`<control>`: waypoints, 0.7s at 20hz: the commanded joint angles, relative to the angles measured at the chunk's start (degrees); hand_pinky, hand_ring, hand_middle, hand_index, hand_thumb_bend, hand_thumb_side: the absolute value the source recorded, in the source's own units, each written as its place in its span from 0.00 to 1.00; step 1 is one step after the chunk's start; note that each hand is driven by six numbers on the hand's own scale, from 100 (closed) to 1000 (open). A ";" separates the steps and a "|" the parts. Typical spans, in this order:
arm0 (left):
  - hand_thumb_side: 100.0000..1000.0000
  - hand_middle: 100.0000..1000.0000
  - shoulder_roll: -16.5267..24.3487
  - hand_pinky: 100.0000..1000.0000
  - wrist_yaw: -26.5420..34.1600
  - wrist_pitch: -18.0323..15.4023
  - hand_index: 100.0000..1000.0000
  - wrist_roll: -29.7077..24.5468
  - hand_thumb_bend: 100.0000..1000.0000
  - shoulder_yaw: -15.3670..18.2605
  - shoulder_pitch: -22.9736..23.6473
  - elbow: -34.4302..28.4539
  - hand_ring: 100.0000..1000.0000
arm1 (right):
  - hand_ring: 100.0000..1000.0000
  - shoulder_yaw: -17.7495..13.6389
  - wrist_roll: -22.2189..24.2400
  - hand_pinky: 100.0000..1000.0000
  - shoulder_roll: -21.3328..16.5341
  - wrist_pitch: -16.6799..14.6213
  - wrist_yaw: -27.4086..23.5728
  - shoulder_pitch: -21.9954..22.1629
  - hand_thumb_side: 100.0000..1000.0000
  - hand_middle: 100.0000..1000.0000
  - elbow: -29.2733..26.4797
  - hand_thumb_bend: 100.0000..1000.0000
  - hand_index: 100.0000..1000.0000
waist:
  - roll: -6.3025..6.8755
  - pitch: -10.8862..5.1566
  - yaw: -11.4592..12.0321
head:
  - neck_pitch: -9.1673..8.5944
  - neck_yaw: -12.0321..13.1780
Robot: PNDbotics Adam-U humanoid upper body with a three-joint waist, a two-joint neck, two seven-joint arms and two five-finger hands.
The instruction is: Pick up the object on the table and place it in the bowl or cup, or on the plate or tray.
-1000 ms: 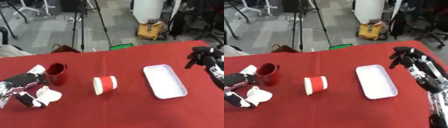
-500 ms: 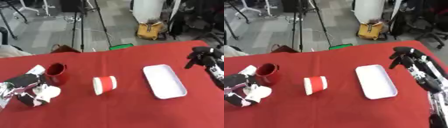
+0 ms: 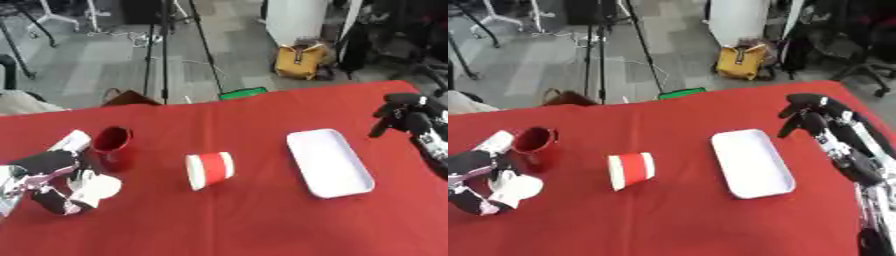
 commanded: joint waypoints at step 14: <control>0.21 0.48 5.37 0.61 25.97 3.20 0.64 -9.97 0.18 -1.60 -8.15 -29.80 0.49 | 0.48 -0.12 -0.07 0.49 -0.52 0.08 -0.25 -0.53 0.55 0.59 -0.75 0.00 0.82 | -0.05 -1.37 0.35 | -0.14 0.09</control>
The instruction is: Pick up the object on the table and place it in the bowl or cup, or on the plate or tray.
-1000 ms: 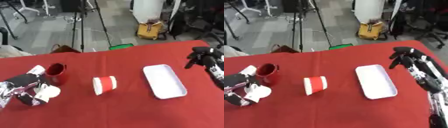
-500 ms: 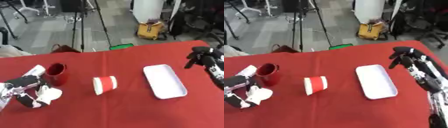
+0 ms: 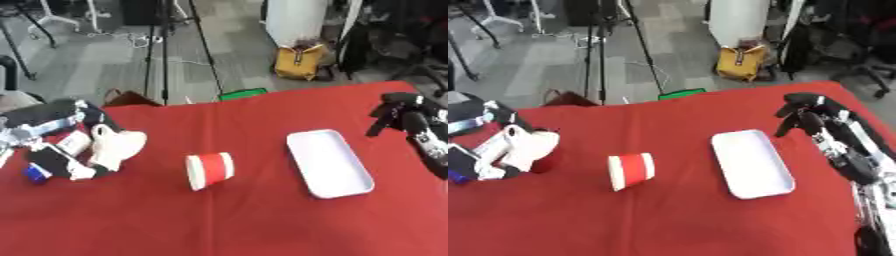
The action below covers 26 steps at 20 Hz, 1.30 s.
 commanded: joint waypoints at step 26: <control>0.24 0.49 -29.03 0.60 -25.18 -10.11 0.65 17.73 0.34 -12.34 -17.34 24.42 0.51 | 0.48 2.57 2.78 0.49 2.78 1.16 -1.84 -1.05 0.55 0.59 -1.42 0.00 0.82 | -0.58 -1.06 -7.18 | -1.75 0.59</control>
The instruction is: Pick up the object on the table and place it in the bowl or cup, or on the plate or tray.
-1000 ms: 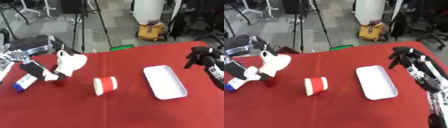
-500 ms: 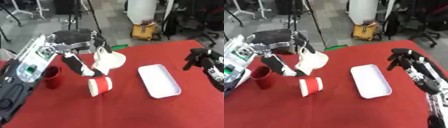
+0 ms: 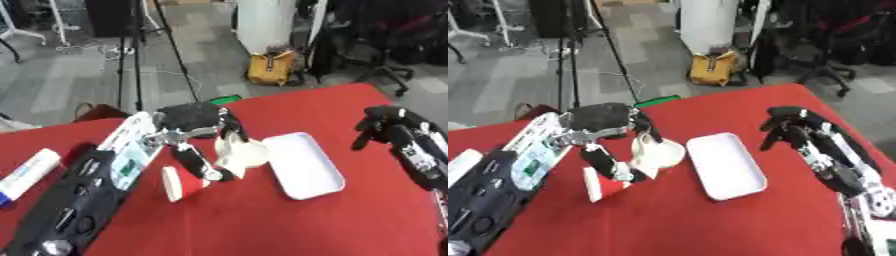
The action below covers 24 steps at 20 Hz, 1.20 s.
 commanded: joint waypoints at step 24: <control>0.37 0.60 -5.67 0.62 -15.00 3.43 0.74 24.24 0.40 2.13 -1.41 13.42 0.57 | 0.48 4.46 3.57 0.49 5.90 2.93 -2.33 -3.69 0.55 0.59 -5.31 0.00 0.82 | 0.80 1.45 -10.17 | -4.88 5.41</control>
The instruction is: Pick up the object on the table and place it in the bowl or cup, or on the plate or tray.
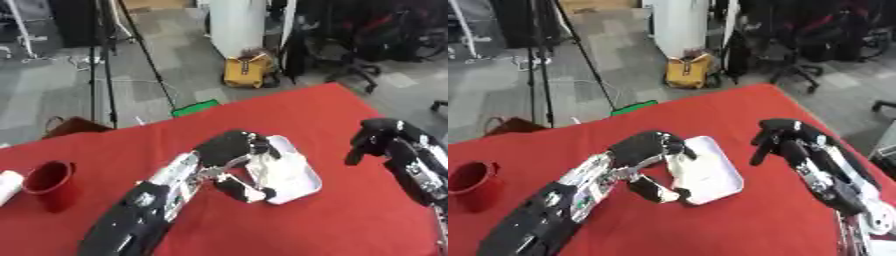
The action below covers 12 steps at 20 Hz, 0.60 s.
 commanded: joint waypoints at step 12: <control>0.50 0.69 2.57 0.66 -6.55 4.45 0.78 8.24 0.87 5.17 -5.58 5.56 0.64 | 0.48 2.76 3.26 0.49 1.50 0.33 -1.96 -4.99 0.55 0.59 -2.35 0.00 0.81 | 2.42 3.20 -6.90 | -8.11 5.54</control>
